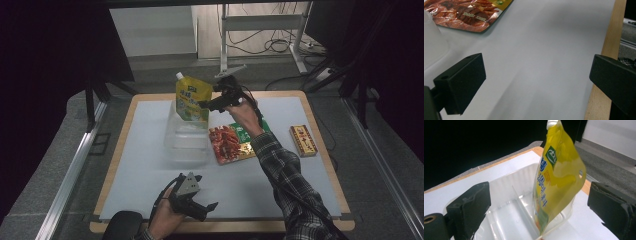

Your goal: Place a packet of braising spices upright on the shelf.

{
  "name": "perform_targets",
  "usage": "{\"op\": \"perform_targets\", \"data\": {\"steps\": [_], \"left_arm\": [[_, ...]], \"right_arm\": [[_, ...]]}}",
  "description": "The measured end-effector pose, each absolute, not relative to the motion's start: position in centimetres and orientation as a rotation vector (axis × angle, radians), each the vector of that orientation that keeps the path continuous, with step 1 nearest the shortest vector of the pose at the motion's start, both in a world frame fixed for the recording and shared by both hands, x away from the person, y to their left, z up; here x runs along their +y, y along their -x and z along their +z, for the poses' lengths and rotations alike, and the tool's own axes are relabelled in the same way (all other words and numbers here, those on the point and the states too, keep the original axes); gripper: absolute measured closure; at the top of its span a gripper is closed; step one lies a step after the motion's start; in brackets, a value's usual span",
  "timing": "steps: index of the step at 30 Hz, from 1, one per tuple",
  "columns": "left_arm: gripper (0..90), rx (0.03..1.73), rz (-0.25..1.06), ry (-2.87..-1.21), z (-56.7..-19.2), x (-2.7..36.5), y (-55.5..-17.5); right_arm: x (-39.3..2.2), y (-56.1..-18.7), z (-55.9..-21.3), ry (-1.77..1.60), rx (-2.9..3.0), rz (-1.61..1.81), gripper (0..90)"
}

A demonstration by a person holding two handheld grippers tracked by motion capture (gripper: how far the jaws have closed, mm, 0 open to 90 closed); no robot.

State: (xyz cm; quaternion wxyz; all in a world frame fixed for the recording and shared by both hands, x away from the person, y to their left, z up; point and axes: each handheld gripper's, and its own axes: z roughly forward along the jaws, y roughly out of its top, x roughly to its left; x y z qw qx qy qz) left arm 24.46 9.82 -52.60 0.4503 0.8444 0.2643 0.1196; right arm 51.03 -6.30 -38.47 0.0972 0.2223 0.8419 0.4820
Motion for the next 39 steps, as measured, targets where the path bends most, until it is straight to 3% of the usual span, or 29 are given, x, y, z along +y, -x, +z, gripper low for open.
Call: {"op": "perform_targets", "data": {"steps": [10,39], "left_arm": [[0.3,0.652,0.292,-2.076,-52.6,9.8,-24.5],[0.2,0.641,0.3,-2.083,-52.7,9.7,-24.4]], "right_arm": [[-7.5,-49.5,-38.9,-0.678,2.507,1.448,0.0],[-10.3,-44.4,-42.7,-0.61,2.589,1.311,0.0]]}}
